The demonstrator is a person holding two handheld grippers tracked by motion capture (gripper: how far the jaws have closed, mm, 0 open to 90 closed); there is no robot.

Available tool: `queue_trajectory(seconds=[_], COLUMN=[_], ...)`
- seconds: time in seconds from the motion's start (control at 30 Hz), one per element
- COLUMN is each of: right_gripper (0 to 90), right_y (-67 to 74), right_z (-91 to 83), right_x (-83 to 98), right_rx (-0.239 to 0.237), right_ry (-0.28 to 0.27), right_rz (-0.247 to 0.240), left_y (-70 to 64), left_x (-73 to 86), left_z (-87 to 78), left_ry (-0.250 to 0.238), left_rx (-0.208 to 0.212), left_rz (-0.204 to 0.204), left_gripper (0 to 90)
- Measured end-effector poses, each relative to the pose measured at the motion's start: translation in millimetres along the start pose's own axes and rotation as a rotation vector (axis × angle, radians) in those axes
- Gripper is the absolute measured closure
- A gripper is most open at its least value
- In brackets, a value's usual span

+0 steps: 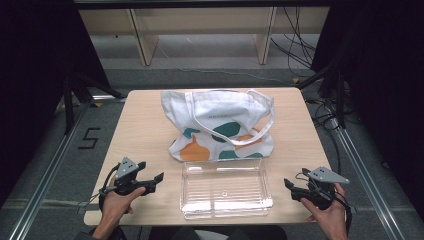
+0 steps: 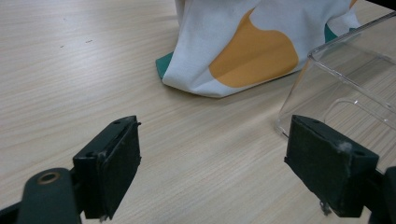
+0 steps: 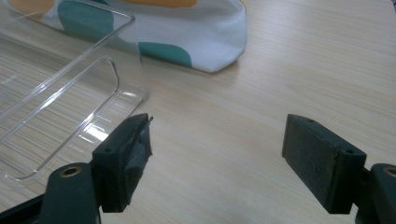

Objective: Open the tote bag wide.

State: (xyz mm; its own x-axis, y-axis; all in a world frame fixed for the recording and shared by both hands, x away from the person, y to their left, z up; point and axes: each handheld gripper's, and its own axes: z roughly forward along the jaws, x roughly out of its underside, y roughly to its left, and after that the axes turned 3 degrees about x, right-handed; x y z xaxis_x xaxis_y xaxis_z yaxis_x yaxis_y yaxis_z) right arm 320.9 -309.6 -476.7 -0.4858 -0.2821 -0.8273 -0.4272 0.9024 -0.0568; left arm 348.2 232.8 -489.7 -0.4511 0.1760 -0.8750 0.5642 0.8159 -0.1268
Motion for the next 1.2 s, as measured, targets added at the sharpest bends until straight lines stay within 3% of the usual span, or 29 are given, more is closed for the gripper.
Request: queue_trajectory(seconds=[0.33, 0.37, 0.6, 0.77, 0.87, 0.9, 0.93, 1.0, 1.03, 1.1, 1.13, 1.2], right_gripper=[17.4, 17.1, 18.7, 27.9, 33.4, 35.1, 38.0, 41.3, 40.9, 41.3, 41.6, 41.4], right_y=[-2.7, -4.0, -6.6, -3.4, -5.2, -1.7, -4.6, -5.1, -3.3, -7.5, -6.8, -7.0], right_z=[0.1, -0.9, -1.2, -0.8, 0.6, 0.1, 0.7, 1.4, 2.7, 3.7, 2.7, 1.7], right_x=[-0.2, -1.1, -9.6, -24.8, -44.5, -49.4, -56.0, -68.5, -74.1, -87.7, -93.7, -105.4], right_rx=[-0.001, -0.001, -0.012, -0.018, -0.037, -0.037, -0.042, -0.053, -0.05, -0.062, -0.075, -0.074], right_ry=[0.004, -0.001, -0.026, -0.048, -0.066, -0.062, -0.066, -0.085, -0.096, -0.1, -0.089, -0.096], right_rz=[0.018, 0.001, 0.0, -0.043, -0.112, -0.072, -0.114, -0.126, -0.098, -0.11, -0.083, -0.085], left_y=[0.2, 0.0, -1.1, -0.5, 0.0, 0.5, 0.6, 1.5, 1.9, 2.0, 1.9, 1.6], left_x=[0.7, 0.6, 0.4, 0.2, 0.5, 0.1, -0.1, 0.3, 0.3, 0.3, 0.4, 0.4], left_z=[0.2, 0.5, 1.2, 0.9, 1.0, 0.9, 0.8, 1.0, 0.9, 0.7, 0.6, 0.7], left_ry=[0.017, 0.016, 0.019, 0.023, 0.018, 0.017, 0.013, 0.01, 0.014, 0.017, 0.015, 0.016], left_rx=[0.0, 0.003, 0.001, -0.003, -0.006, -0.011, -0.017, -0.015, -0.016, -0.016, -0.013, -0.011], left_rz=[-0.005, -0.007, -0.005, 0.007, -0.009, -0.003, -0.006, -0.015, -0.009, -0.006, -0.007, -0.003], left_gripper=[16.7, 16.7, 16.5, 16.5, 16.5, 16.5, 16.5, 16.5, 16.5, 16.5, 16.5, 16.5])
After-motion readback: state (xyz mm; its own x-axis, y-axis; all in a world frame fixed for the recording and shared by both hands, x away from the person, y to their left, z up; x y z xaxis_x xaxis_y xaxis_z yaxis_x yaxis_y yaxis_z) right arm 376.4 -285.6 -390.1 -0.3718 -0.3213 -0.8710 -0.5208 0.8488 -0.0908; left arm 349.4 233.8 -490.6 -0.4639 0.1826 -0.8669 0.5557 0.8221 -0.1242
